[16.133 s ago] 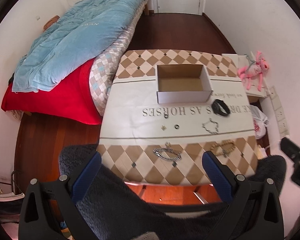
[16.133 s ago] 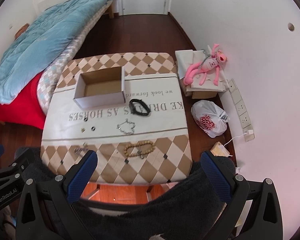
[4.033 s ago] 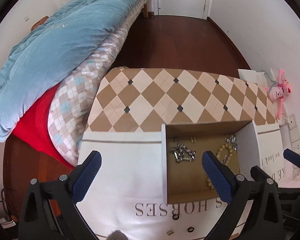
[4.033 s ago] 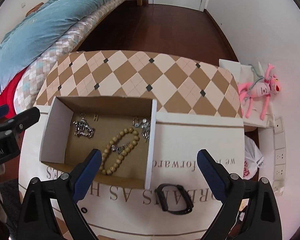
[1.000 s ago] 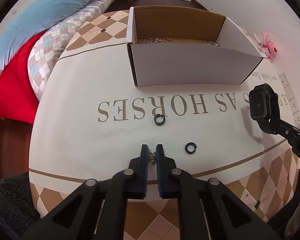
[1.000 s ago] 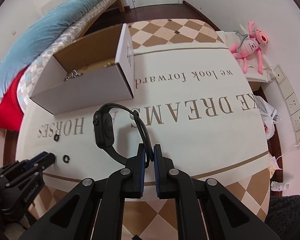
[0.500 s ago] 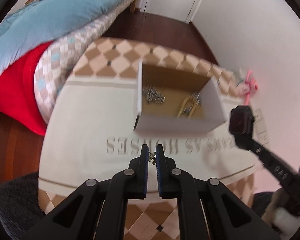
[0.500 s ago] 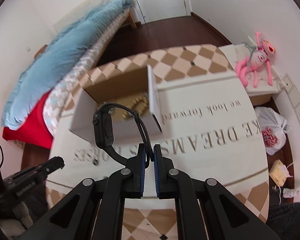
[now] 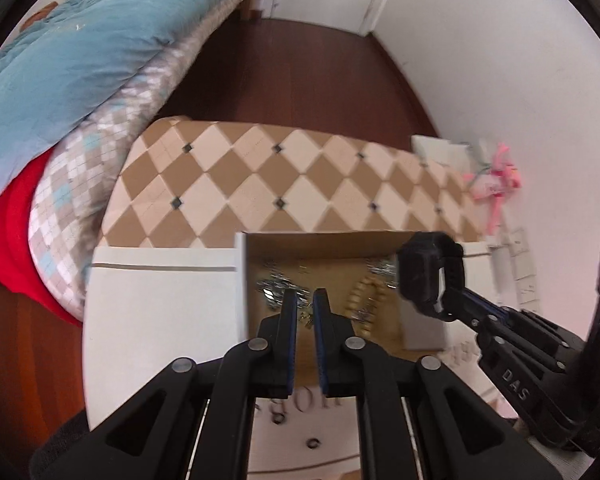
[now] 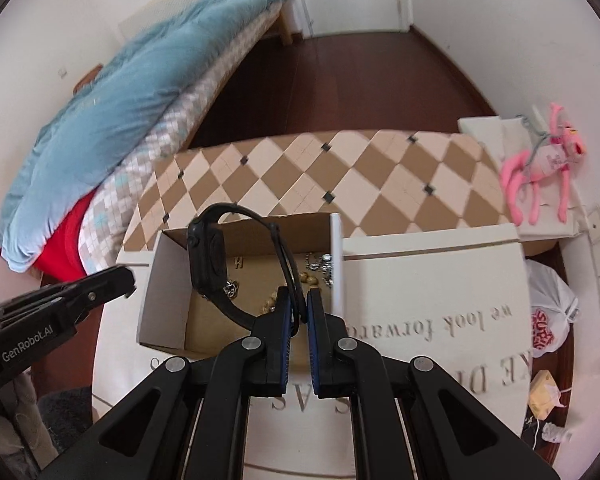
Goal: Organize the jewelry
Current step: 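Carry the watch and ring over the white box and lower them inside, then open both grippers in the box and lift them back over the table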
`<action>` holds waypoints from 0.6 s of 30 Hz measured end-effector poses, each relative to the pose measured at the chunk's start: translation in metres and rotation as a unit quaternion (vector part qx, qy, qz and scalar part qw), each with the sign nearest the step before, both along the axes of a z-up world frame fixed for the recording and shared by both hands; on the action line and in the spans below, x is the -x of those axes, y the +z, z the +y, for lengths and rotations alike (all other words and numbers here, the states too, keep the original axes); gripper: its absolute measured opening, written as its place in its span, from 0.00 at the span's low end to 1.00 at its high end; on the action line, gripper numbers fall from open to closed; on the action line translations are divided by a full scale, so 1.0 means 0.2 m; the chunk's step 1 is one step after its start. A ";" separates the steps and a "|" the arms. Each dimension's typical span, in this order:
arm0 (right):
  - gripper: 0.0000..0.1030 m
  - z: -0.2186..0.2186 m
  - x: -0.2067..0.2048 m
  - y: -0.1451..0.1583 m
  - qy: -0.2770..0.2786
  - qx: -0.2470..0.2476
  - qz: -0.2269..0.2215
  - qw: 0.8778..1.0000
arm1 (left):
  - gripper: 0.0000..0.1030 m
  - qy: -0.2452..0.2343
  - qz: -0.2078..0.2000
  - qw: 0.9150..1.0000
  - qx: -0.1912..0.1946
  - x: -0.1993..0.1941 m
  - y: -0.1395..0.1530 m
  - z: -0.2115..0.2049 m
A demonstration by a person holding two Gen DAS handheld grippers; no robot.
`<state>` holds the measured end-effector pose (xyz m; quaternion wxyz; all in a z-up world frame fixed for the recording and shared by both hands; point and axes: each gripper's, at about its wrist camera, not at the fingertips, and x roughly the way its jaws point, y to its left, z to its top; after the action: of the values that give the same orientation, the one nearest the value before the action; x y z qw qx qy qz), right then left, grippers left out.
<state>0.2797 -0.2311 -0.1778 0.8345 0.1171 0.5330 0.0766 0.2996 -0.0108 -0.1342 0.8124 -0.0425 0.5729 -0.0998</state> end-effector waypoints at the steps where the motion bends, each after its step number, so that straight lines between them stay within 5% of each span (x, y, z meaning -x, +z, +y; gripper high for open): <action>1: 0.08 0.02 -0.04 -0.02 0.009 0.005 0.007 1.000 | 0.07 0.003 0.009 1.000 -0.012 -0.03 -0.02 0.00; 5: 0.19 0.07 -0.13 -0.08 0.026 0.018 0.037 0.999 | 0.15 0.006 0.011 0.999 -0.039 -0.07 -0.03 0.01; 8: 0.57 0.06 -0.12 -0.06 0.023 0.022 0.034 0.999 | 0.68 0.018 0.000 0.999 -0.044 -0.07 -0.01 0.05; 9: 0.59 0.05 -0.12 -0.05 0.020 0.019 0.031 0.999 | 0.82 0.022 -0.006 0.999 -0.047 -0.07 -0.01 0.06; 11: 0.59 0.04 -0.11 -0.03 0.015 0.034 0.026 0.999 | 0.84 0.027 -0.015 0.998 -0.058 -0.06 0.01 0.08; 13: 0.62 0.03 -0.10 -0.01 0.013 0.051 0.022 0.998 | 0.98 0.033 -0.021 0.996 -0.074 -0.03 0.01 0.10; 15: 0.92 0.04 -0.07 0.00 0.011 0.088 0.019 0.996 | 1.00 0.034 -0.032 0.995 -0.085 0.00 0.01 0.11; 18: 0.98 0.04 -0.03 0.00 0.007 0.125 0.019 0.992 | 1.00 0.040 -0.035 0.994 -0.096 0.06 -0.02 0.12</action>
<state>0.2852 -0.2229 -0.1779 0.8317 0.0099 0.5550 0.0129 0.2877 0.0135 -0.1375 0.8354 0.0162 0.5493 -0.0128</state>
